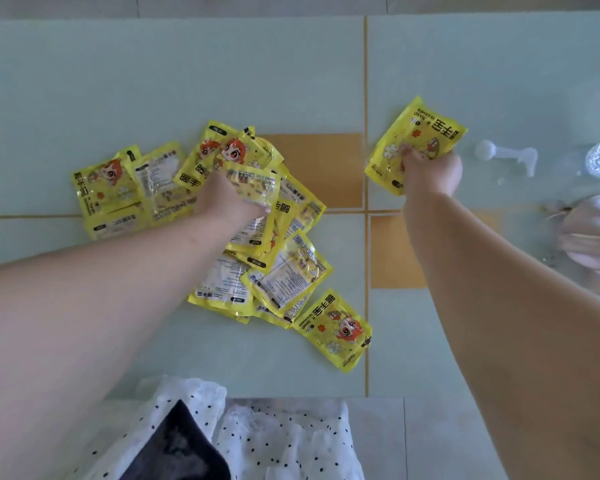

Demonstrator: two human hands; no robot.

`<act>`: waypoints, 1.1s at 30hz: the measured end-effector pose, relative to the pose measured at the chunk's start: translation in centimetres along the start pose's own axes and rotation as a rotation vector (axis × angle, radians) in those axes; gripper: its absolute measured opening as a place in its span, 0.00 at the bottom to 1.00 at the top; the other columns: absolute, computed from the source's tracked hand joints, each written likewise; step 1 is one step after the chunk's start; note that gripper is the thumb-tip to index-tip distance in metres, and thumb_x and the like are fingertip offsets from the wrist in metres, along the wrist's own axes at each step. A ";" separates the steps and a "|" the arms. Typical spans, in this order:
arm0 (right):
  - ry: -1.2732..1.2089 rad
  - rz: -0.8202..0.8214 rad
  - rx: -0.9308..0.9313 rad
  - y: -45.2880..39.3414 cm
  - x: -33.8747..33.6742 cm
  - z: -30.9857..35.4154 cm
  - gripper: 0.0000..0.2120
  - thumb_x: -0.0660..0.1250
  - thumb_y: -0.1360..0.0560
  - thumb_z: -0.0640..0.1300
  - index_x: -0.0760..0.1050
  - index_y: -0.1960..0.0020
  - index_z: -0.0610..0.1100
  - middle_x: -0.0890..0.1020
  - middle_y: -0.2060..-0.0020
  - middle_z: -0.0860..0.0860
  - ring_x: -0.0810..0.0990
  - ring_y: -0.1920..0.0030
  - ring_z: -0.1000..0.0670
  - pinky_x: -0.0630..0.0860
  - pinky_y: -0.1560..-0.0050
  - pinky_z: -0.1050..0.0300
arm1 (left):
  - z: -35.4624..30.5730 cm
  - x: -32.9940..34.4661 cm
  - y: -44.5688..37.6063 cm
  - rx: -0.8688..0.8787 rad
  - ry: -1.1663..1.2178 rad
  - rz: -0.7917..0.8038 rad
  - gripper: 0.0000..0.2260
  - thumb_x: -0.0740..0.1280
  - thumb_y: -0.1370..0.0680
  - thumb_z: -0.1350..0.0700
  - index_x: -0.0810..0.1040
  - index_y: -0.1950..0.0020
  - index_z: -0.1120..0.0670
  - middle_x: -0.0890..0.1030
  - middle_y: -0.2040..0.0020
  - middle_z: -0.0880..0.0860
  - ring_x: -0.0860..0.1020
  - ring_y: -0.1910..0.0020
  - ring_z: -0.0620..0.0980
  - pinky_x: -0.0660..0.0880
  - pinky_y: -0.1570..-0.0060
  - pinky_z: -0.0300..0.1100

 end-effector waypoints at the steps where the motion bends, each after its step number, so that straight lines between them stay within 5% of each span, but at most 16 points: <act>1: 0.024 0.014 0.023 -0.4 0.4 -0.3 0.21 0.72 0.29 0.50 0.75 0.40 0.41 0.81 0.49 0.49 0.79 0.54 0.50 0.72 0.66 0.66 | 0.1 0.2 0.0 0.007 -0.031 -0.008 0.36 0.76 0.31 0.51 0.62 0.30 0.60 0.71 0.33 0.57 0.71 0.35 0.58 0.69 0.44 0.49; 7: 0.105 -0.014 0.057 -1.5 1.6 -1.4 0.26 0.74 0.31 0.50 0.71 0.38 0.42 0.80 0.43 0.49 0.79 0.43 0.48 0.68 0.57 0.61 | 0.8 0.1 -0.6 0.049 -0.200 -0.081 0.40 0.77 0.34 0.46 0.63 0.29 0.56 0.66 0.32 0.59 0.68 0.33 0.59 0.70 0.38 0.52; 13: 0.406 -0.046 -0.040 -2.1 1.9 -0.1 0.31 0.73 0.32 0.55 0.67 0.35 0.43 0.70 0.35 0.46 0.70 0.34 0.44 0.69 0.37 0.50 | 0.5 0.1 -0.2 0.073 -0.185 -0.107 0.40 0.76 0.32 0.48 0.59 0.28 0.56 0.66 0.31 0.58 0.69 0.34 0.58 0.69 0.44 0.49; 16: 0.484 -0.030 -0.072 -2.0 2.2 0.5 0.33 0.73 0.31 0.56 0.64 0.34 0.43 0.67 0.33 0.46 0.66 0.31 0.44 0.66 0.34 0.47 | 0.4 -0.1 -0.1 0.065 -0.154 -0.120 0.38 0.76 0.32 0.49 0.60 0.29 0.58 0.66 0.30 0.58 0.70 0.35 0.58 0.70 0.47 0.49; 20: 0.431 0.035 -0.052 -1.7 3.2 0.3 0.33 0.74 0.34 0.55 0.65 0.35 0.44 0.73 0.36 0.47 0.72 0.35 0.44 0.71 0.38 0.49 | 0.7 -0.3 -0.3 0.085 -0.118 -0.084 0.34 0.75 0.31 0.48 0.65 0.31 0.60 0.69 0.33 0.58 0.72 0.39 0.57 0.68 0.54 0.44; 24: 0.410 0.145 -0.095 -0.1 4.9 0.2 0.20 0.72 0.29 0.51 0.75 0.42 0.43 0.81 0.47 0.48 0.79 0.46 0.46 0.71 0.55 0.58 | 1.1 -1.6 -0.7 0.123 -0.053 -0.043 0.34 0.74 0.29 0.48 0.64 0.29 0.60 0.69 0.31 0.57 0.70 0.35 0.56 0.68 0.48 0.44; 28: 0.185 0.201 -0.030 3.6 5.2 -1.3 0.12 0.69 0.28 0.50 0.80 0.50 0.43 0.81 0.61 0.52 0.80 0.54 0.48 0.76 0.51 0.55 | 0.5 -4.0 -1.5 0.144 -0.021 0.005 0.40 0.72 0.28 0.47 0.54 0.23 0.57 0.59 0.24 0.55 0.60 0.26 0.55 0.61 0.31 0.50; 33: -0.146 0.317 0.204 10.8 6.2 -5.1 0.08 0.72 0.28 0.50 0.75 0.63 0.50 0.81 0.66 0.55 0.81 0.60 0.52 0.78 0.51 0.55 | -1.5 -6.3 -3.6 0.238 -0.111 0.093 0.42 0.73 0.28 0.49 0.53 0.23 0.58 0.63 0.26 0.55 0.64 0.29 0.54 0.63 0.33 0.47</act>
Point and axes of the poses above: each hand's wrist, its own y-axis away from the middle knuckle, its own x-axis out of the palm, z = x × y, the point moved 8 cm from there along -y, towards the middle knuckle
